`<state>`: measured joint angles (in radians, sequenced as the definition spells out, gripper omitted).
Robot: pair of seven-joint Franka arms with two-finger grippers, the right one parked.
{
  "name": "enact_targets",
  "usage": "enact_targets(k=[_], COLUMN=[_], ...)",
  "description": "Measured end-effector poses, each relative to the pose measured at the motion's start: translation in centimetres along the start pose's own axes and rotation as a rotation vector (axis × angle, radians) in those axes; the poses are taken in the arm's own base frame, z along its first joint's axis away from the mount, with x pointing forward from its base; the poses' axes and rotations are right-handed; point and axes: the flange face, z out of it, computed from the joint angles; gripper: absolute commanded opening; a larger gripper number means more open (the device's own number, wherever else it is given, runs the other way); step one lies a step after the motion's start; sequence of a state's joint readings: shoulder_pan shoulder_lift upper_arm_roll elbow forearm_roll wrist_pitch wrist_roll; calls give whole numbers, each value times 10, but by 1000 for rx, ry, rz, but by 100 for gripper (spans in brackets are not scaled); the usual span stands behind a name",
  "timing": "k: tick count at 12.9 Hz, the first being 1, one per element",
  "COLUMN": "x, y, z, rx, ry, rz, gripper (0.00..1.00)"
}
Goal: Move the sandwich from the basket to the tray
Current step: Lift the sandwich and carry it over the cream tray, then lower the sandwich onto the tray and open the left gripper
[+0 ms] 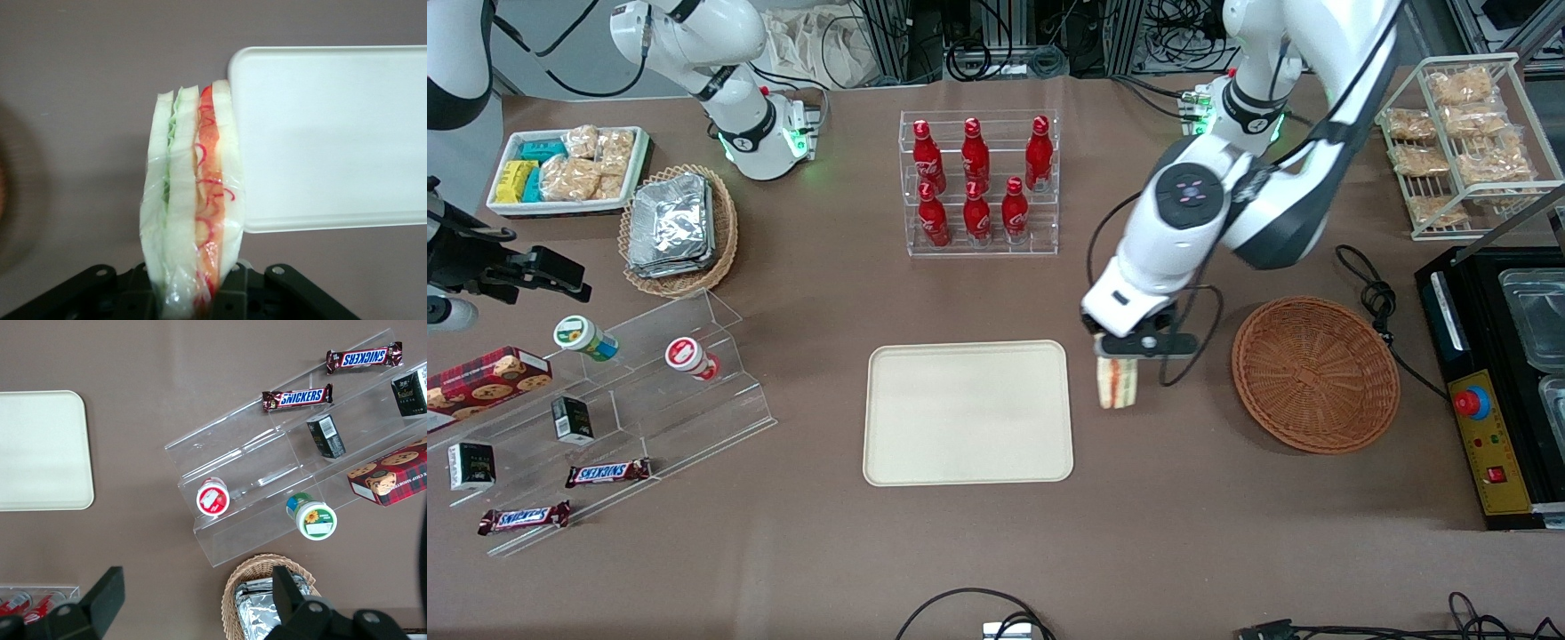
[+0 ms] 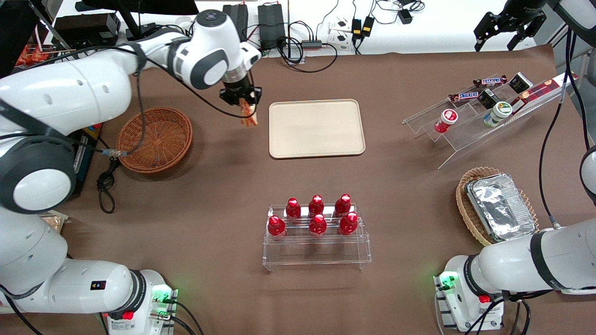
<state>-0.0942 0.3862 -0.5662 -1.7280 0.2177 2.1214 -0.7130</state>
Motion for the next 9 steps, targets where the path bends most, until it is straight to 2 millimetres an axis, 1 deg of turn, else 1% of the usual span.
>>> enact_targets(k=[2,5,7,9], x=[5,9,9,7], y=[32,68,81,88], z=[28,73,101,125], rx=[12,38,47,34], ry=[5,12,5,4], rz=[31,72,79,87], gripper=[10,10,10,10])
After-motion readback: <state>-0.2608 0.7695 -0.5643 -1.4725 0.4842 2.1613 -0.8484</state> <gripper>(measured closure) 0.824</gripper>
